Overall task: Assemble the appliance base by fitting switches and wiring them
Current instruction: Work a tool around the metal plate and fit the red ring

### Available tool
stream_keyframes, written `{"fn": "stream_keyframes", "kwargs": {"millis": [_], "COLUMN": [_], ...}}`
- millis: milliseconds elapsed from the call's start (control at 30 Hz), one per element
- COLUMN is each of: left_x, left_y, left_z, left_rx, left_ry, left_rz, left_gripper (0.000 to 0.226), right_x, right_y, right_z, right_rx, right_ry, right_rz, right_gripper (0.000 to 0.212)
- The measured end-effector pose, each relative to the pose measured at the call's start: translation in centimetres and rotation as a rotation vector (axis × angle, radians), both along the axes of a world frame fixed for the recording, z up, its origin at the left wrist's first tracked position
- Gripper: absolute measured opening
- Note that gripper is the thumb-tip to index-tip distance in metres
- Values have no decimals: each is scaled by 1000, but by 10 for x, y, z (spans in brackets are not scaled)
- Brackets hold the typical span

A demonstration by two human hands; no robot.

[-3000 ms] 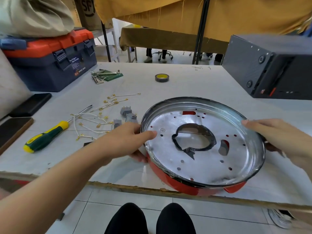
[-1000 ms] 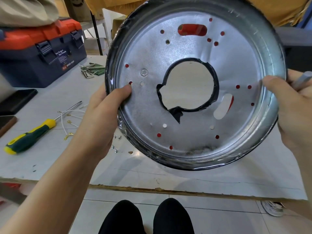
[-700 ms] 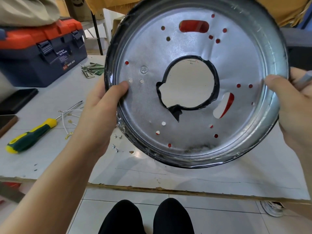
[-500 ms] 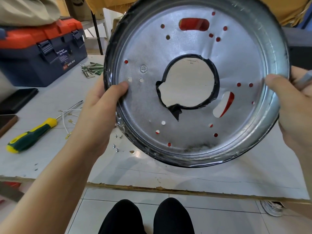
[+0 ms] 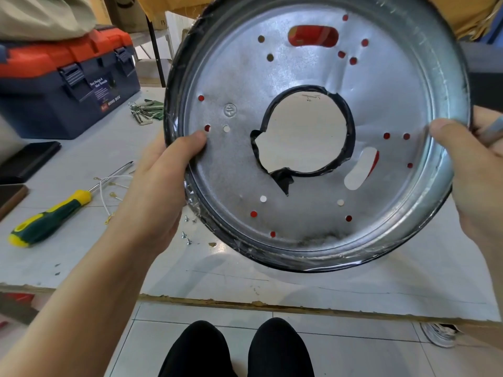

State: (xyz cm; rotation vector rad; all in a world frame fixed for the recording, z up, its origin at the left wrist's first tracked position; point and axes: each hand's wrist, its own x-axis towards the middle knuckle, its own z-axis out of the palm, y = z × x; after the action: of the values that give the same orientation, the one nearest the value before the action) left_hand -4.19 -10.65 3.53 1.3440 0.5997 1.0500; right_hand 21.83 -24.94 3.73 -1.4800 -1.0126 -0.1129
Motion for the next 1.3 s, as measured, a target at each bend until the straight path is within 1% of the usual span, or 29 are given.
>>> {"fn": "stream_keyframes", "kwargs": {"millis": [200, 300, 333, 433, 533, 733, 833, 967, 1100, 1200, 1300], "left_x": [2, 2, 2, 2, 3, 3, 2, 1, 0, -1, -3], "left_y": [0, 2, 2, 2, 3, 2, 1, 1, 0, 1, 2], "left_z": [-2, -2, -3, -3, -2, -2, -3, -4, -5, -8, -12], "left_rx": [2, 26, 32, 27, 28, 44, 53, 62, 90, 88, 86], "left_ry": [24, 55, 60, 59, 58, 62, 74, 76, 87, 91, 98], "left_rz": [30, 46, 50, 54, 41, 39, 37, 29, 41, 59, 66], "left_gripper": [20, 19, 19, 20, 21, 23, 25, 22, 24, 23, 22], "right_x": [7, 10, 11, 13, 14, 17, 25, 37, 47, 53, 56], "right_y": [-1, 0, 1, 1, 1, 2, 4, 9, 12, 13, 12], "right_z": [-4, -5, -5, -7, -7, -9, -15, -26, -36, -40, -44], "right_rx": [-10, 7, 8, 14, 17, 12, 14, -8, -33, -34, -16], "right_ry": [-17, 10, 7, -2, 1, -23, -35, -76, -98, -87, -57], "right_rz": [-2, 3, 1, -2, -2, -3, -1, -64, -72, -62, -52], "right_gripper": [42, 30, 29, 36, 28, 20, 26, 20, 24, 23, 32]}}
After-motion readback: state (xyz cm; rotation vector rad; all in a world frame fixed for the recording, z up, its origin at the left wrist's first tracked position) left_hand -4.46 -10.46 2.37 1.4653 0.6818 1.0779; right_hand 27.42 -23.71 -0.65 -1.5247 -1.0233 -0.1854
